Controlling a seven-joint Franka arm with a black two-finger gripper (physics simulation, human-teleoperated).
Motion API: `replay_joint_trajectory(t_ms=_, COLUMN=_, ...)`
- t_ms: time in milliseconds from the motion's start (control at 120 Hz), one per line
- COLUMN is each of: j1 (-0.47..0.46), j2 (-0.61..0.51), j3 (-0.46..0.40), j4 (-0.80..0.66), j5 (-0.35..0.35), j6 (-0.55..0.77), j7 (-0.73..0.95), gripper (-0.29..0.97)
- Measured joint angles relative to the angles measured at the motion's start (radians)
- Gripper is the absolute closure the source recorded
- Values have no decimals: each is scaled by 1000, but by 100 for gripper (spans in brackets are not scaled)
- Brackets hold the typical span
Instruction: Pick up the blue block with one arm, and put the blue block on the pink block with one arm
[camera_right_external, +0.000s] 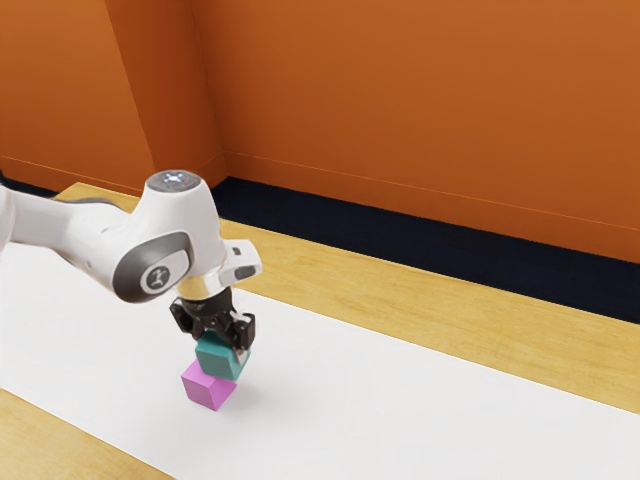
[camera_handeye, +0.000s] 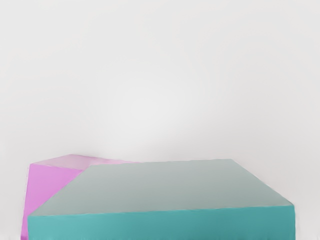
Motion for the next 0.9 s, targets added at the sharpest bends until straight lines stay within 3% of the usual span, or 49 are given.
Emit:
replay_joint_trajectory(t_ms=292, j1=91, j2=-43, j3=-1, j4=-40, j5=0, j6=-11, j7=63, gripper=32)
replay_joint_trajectory(t_ms=692, j1=95, j2=-27, j3=-4, j4=-32, j5=11, j6=-3, j7=186, gripper=31)
replay_joint_trajectory(t_ms=900, j1=93, j2=-25, j3=-5, j4=-30, j5=-2, j6=-2, j7=237, gripper=17)
